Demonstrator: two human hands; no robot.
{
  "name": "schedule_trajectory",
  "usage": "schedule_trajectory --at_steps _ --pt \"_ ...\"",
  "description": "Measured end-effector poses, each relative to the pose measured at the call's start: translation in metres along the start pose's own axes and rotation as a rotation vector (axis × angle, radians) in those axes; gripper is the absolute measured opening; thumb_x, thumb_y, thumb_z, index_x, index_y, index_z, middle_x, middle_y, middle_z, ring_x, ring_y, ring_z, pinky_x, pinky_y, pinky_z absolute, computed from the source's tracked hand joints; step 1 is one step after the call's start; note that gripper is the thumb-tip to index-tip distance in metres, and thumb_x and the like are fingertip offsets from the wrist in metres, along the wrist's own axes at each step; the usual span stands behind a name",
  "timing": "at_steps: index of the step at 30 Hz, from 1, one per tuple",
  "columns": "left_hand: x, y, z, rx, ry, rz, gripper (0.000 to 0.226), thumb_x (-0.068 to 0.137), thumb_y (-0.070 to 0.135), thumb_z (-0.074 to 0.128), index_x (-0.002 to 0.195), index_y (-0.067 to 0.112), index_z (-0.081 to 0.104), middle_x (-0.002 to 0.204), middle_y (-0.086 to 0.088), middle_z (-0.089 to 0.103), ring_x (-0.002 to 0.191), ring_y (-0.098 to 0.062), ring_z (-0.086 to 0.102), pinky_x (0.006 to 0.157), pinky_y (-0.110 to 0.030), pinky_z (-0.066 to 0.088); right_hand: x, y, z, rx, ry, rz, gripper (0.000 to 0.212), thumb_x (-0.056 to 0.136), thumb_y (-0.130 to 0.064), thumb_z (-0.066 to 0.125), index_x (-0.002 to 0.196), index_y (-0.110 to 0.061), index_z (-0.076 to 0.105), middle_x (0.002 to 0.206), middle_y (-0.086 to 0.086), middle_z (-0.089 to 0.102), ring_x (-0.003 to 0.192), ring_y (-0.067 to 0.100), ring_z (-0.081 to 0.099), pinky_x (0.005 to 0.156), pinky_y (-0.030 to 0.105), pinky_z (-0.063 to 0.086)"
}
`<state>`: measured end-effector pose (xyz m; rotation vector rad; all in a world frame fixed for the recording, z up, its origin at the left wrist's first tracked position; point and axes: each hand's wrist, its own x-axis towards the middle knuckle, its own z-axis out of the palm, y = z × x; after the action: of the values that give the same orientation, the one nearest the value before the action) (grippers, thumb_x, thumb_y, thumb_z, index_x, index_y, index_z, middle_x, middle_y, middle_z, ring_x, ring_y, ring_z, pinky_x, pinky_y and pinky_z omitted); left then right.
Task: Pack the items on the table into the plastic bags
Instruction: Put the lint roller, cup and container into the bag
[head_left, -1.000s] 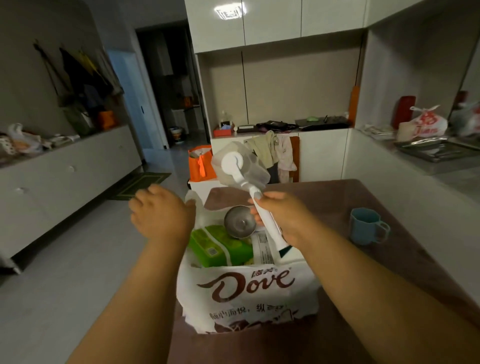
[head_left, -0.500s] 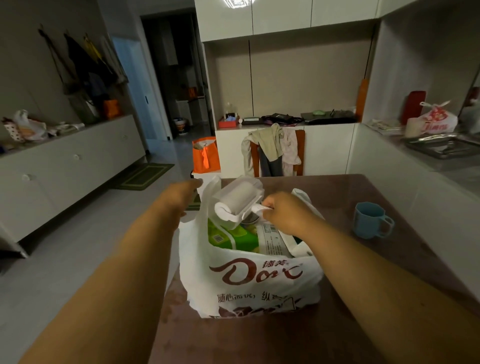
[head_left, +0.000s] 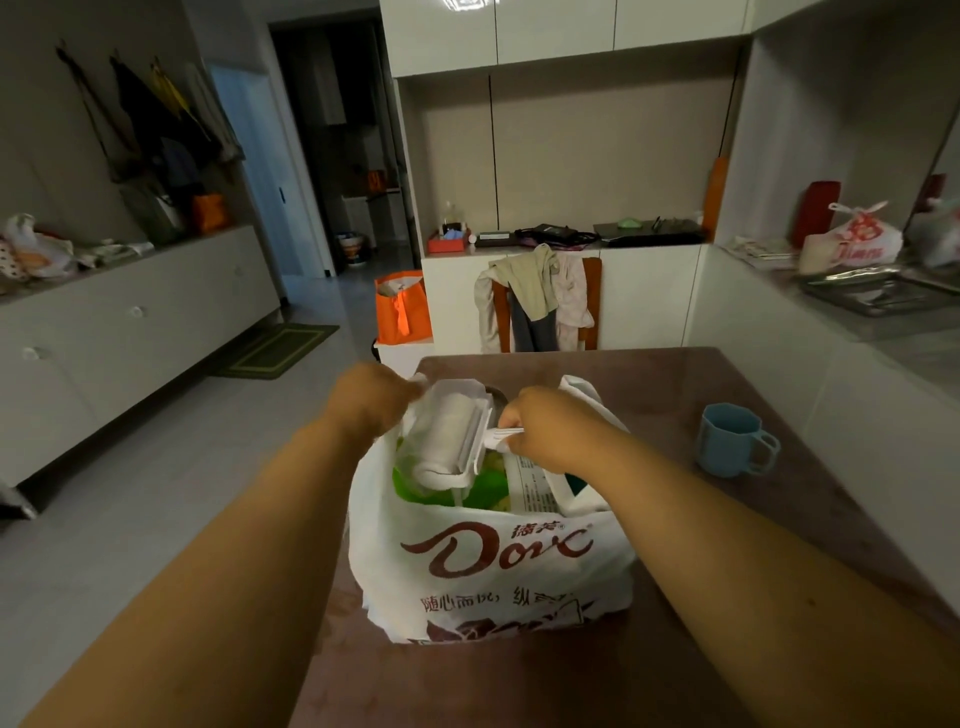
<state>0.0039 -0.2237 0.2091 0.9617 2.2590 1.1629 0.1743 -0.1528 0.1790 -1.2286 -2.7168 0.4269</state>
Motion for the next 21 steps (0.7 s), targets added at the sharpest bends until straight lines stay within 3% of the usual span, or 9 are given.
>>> schedule_trajectory --at_steps 3,5,11,12,14,16,17,19,21 --pt "0.006 0.002 -0.021 -0.554 -0.065 -0.156 0.025 0.092 0.017 0.048 0.072 0.007 0.057 0.063 -0.007 0.056 0.055 -0.016 0.047 0.060 -0.029 0.043 -0.006 0.003 -0.005 0.066 -0.073 -0.012 0.025 0.092 -0.026 0.058 0.115 -0.021 0.069 0.110 0.002 0.069 0.093 0.020 0.063 0.086 0.028 0.049" --pt "0.008 0.002 -0.033 -0.766 -0.209 -0.195 0.027 0.093 0.021 0.043 0.072 0.010 0.055 0.042 0.002 0.040 0.041 -0.011 0.034 0.057 -0.028 0.039 -0.008 -0.005 -0.005 0.106 -0.115 -0.052 0.027 0.093 -0.027 0.057 0.118 -0.023 0.067 0.113 -0.001 0.068 0.097 0.018 0.062 0.089 0.028 0.048" --pt "0.001 0.001 -0.039 -0.668 -0.366 -0.201 0.025 0.090 0.034 0.051 0.102 0.013 0.058 0.043 0.006 0.029 0.036 -0.007 0.020 0.043 -0.020 0.018 0.000 -0.027 0.010 0.003 -0.114 -0.112 0.031 0.093 -0.027 0.057 0.123 -0.020 0.063 0.118 0.003 0.066 0.100 0.021 0.062 0.095 0.032 0.049" --pt "0.001 0.000 -0.040 -0.670 -0.365 -0.199 0.027 0.090 0.036 0.051 0.104 0.014 0.059 0.044 0.006 0.029 0.037 -0.007 0.019 0.044 -0.021 0.017 -0.004 -0.024 0.007 -0.003 -0.048 -0.146 0.034 0.092 -0.029 0.058 0.125 -0.022 0.062 0.123 0.001 0.063 0.104 0.020 0.060 0.097 0.031 0.047" --pt "0.003 -0.004 -0.043 -0.677 -0.354 -0.191 0.031 0.091 0.040 0.051 0.106 0.014 0.059 0.044 0.006 0.030 0.038 -0.006 0.020 0.043 -0.021 0.019 -0.017 -0.013 -0.001 -0.073 0.271 -0.173 0.044 0.089 -0.037 0.060 0.131 -0.024 0.054 0.128 0.000 0.054 0.115 0.020 0.051 0.098 0.032 0.042" --pt "0.005 -0.005 -0.045 -0.680 -0.348 -0.188 0.034 0.091 0.041 0.051 0.110 0.014 0.058 0.044 0.006 0.031 0.037 -0.006 0.021 0.040 -0.020 0.020 -0.027 0.004 -0.009 -0.167 0.582 -0.024 0.059 0.084 -0.044 0.064 0.135 -0.023 0.043 0.131 0.003 0.046 0.120 0.022 0.044 0.097 0.033 0.040" --pt "0.006 -0.005 -0.045 -0.674 -0.346 -0.185 0.036 0.090 0.042 0.051 0.111 0.013 0.058 0.044 0.006 0.031 0.036 -0.006 0.021 0.039 -0.019 0.021 -0.029 0.012 -0.012 -0.191 0.600 0.105 0.066 0.081 -0.046 0.065 0.136 -0.022 0.038 0.132 0.005 0.045 0.120 0.024 0.044 0.096 0.034 0.041" --pt "0.008 -0.003 -0.042 -0.651 -0.342 -0.179 0.039 0.089 0.044 0.052 0.111 0.012 0.059 0.044 0.006 0.033 0.035 -0.006 0.022 0.038 -0.019 0.021 -0.023 0.027 -0.009 -0.103 0.446 0.289 0.066 0.083 -0.039 0.067 0.137 -0.018 0.035 0.130 0.007 0.050 0.114 0.025 0.051 0.092 0.035 0.046" --pt "0.010 0.001 -0.038 -0.637 -0.337 -0.158 0.040 0.089 0.046 0.052 0.110 0.012 0.059 0.045 0.005 0.035 0.036 -0.005 0.023 0.038 -0.019 0.022 -0.014 0.035 -0.009 0.284 0.338 0.338 0.053 0.087 -0.018 0.061 0.135 -0.017 0.038 0.119 0.012 0.059 0.095 0.024 0.061 0.081 0.036 0.055"
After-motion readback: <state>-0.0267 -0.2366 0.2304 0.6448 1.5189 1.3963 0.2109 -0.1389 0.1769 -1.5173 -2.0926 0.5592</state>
